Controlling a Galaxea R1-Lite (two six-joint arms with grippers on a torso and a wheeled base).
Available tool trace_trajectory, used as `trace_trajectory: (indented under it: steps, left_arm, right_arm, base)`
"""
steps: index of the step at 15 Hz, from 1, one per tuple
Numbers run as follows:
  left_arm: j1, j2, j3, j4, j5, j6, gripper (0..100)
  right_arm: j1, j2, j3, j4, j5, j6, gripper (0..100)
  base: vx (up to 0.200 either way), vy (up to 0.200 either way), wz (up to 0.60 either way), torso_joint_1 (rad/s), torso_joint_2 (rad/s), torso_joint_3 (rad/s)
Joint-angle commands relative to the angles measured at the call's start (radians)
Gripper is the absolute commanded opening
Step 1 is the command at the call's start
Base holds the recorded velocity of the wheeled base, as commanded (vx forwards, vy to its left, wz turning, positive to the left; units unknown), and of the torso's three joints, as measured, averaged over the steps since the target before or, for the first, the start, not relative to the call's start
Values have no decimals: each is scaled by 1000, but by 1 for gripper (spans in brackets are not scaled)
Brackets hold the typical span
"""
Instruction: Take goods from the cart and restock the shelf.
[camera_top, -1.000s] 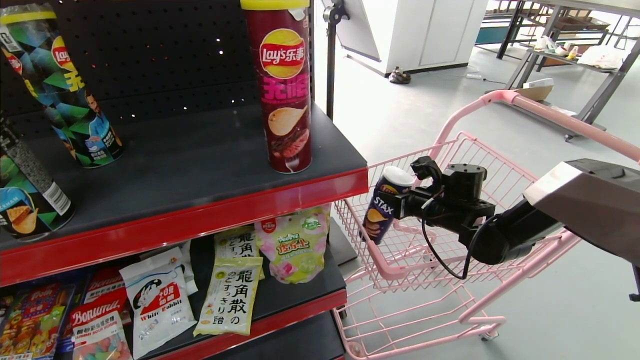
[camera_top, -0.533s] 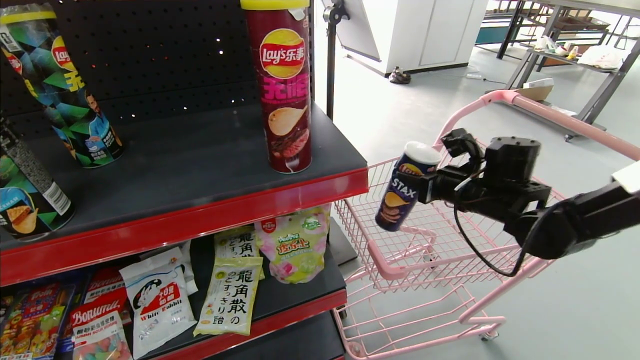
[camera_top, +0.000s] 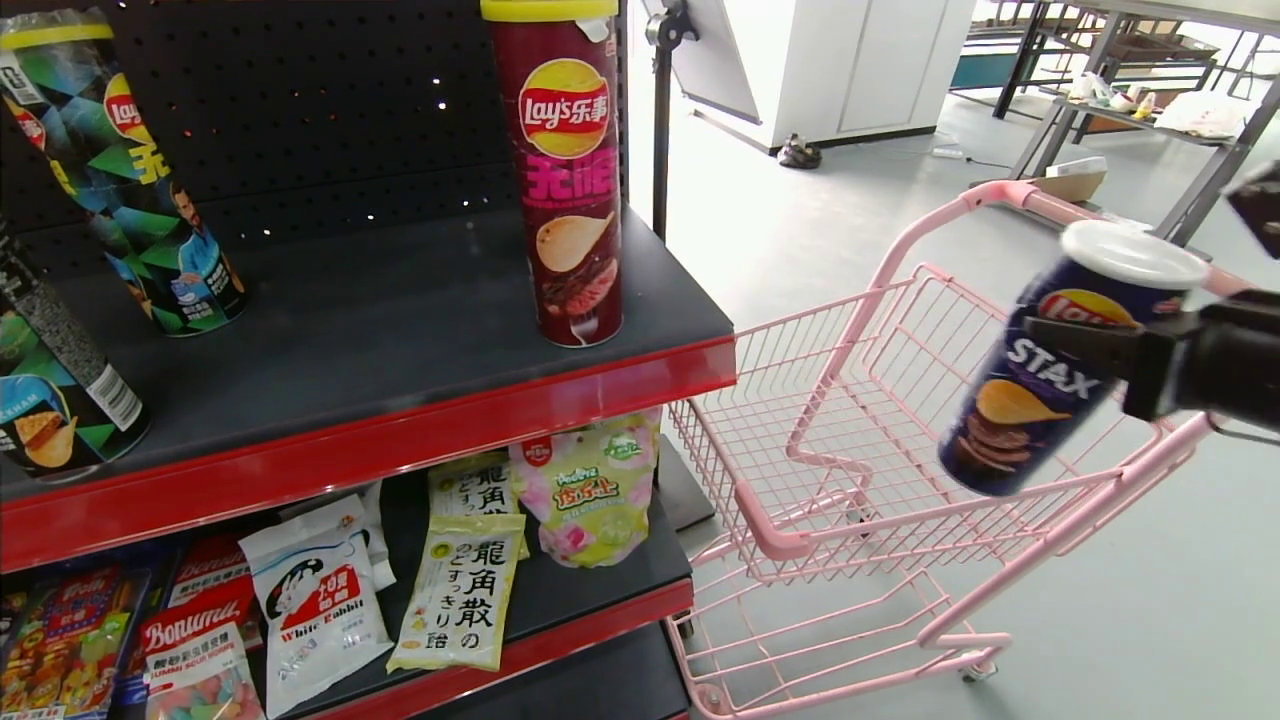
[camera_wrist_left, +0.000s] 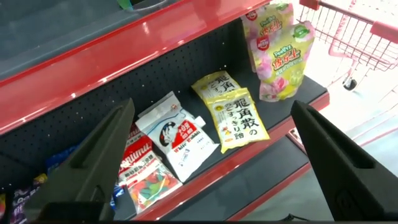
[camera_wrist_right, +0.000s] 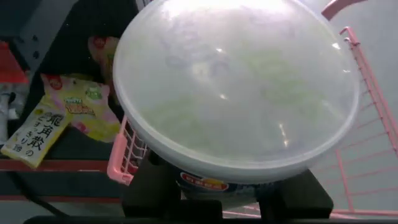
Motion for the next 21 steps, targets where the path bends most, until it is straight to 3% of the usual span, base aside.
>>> trace_trajectory:
  steps: [1,2,5,12,14,21]
  left_arm:
    - [-3,15,5,-1,1,8,100]
    - [-3,17,7,-1,1,30,100]
    - [-3,24,2,-4,-2,44,100]
    - [-2,15,-11,-4,2,57,100]
    - [-2,14,-11,-4,2,59,100]
    - [-2,11,-13,-8,1,74,100]
  right_arm:
    - [-46,-419,199,149,-78,-17,0]
    - [-68,-449,220,150,-85,-22,0]
    - [-150,-456,214,147,-99,-25,0]
    - [-150,-483,237,150,-101,-74,0]
    - [-152,-489,240,150,-102,-75,0]
    - [-152,-512,263,149,-102,-78,0]
  base:
    - [0,0,0,0,0,0]
    - [0,0,0,0,0,0]
    - [0,0,0,0,0,0]
    - [-171,0,0,4,1,3]
    - [0,0,0,0,0,0]
    - [0,0,600,4,0,1]
